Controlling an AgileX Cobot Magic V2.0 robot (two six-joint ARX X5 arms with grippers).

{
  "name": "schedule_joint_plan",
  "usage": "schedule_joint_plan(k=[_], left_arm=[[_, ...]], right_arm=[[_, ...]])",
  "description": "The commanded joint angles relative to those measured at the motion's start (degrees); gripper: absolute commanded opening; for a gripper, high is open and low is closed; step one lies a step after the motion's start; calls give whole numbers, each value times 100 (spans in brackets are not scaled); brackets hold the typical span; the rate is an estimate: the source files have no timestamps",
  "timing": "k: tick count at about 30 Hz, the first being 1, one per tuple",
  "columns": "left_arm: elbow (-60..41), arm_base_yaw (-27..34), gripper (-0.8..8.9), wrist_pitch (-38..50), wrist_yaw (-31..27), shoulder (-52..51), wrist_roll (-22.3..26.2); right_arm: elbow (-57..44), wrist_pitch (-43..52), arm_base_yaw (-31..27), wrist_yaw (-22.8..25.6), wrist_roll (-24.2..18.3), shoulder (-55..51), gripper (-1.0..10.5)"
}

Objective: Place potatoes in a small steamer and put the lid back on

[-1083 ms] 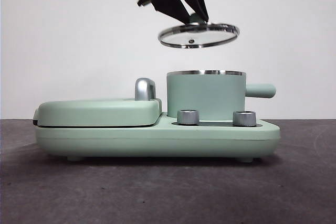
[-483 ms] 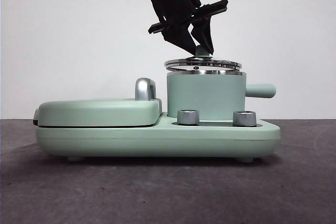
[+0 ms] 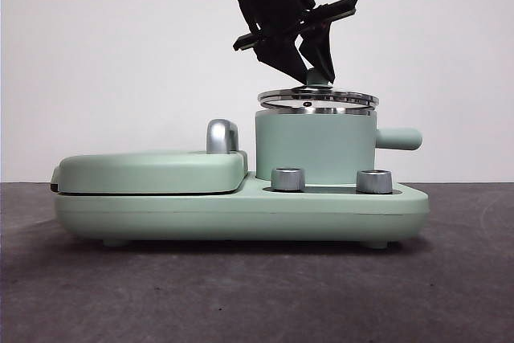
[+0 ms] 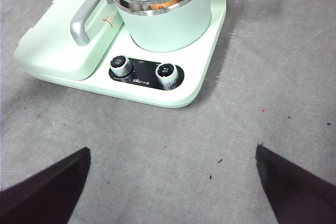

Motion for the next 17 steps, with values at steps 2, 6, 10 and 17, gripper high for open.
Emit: schedule_joint_plan(k=[2,6,10,17], left_arm=[[238,-52,23,48,2,151,55],[238,-52,23,-177,4,214,57],[238,-52,23,-140,4,225,57],[238,-52,17,35,2,225,35]], right_arm=[[48,55,28,-11,63,11,487],[48,55,28,-11,63,11,487],[48,55,28,-11,63,11,487],[48,55,28,-11,63,9,487]])
